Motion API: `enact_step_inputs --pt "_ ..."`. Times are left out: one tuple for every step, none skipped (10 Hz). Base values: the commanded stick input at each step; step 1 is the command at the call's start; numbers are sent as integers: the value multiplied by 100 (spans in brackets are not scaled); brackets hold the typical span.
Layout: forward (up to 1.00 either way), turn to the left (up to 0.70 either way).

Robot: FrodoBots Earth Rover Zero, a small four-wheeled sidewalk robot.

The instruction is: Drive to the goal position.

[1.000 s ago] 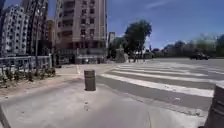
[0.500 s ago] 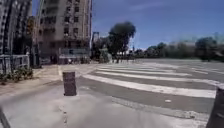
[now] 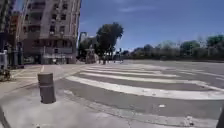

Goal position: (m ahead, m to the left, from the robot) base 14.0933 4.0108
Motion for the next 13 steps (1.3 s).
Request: enact_step_inputs --pt "70 0" --pt "70 0" --pt "70 0" --pt "70 0" --pt "70 0" --pt "70 0" --pt "70 0" --pt "70 0" --pt "70 0" --pt "70 0" --pt "70 0" --pt "70 0" --pt "62 0"
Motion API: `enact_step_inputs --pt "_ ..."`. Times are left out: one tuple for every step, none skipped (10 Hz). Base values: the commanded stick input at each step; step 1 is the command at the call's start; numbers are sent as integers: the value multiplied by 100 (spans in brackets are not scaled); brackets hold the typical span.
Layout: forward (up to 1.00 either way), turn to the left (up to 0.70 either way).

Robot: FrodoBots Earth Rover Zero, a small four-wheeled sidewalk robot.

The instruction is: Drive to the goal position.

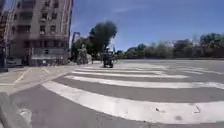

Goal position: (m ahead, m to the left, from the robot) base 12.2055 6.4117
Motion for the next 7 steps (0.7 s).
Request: enact_step_inputs --pt "45 14" --pt "45 27" --pt "45 27" --pt "45 27" --pt "45 27" --pt "45 27" --pt "54 17"
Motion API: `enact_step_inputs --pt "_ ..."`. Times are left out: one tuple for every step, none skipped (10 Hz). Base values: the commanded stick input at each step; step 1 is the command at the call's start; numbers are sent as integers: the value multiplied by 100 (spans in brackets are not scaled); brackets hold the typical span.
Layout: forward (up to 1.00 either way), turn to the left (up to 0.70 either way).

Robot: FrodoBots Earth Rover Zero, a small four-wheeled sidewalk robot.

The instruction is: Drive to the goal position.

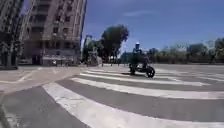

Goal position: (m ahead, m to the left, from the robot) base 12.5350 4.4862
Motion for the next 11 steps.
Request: enact_step_inputs --pt "70 0" --pt "70 0" --pt "70 0" --pt "70 0" --pt "70 0" --pt "70 0" --pt "70 0" --pt "70 0" --pt "70 0" --pt "70 0" --pt "70 0"
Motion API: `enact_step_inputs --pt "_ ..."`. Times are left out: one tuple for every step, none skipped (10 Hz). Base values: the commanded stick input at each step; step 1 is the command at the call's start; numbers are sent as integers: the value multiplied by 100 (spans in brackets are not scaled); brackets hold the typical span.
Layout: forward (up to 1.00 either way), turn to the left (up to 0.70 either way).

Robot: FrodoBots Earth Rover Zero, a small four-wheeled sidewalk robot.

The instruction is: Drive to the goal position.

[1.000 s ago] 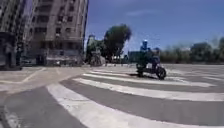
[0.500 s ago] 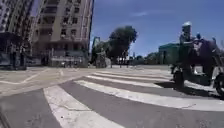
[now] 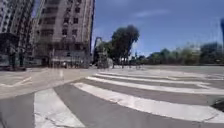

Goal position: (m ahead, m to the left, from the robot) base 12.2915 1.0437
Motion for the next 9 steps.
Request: enact_step_inputs --pt "70 0" --pt "70 0" --pt "70 0" --pt "70 0" --pt "70 0" --pt "70 0" --pt "70 0" --pt "70 0" --pt "70 0"
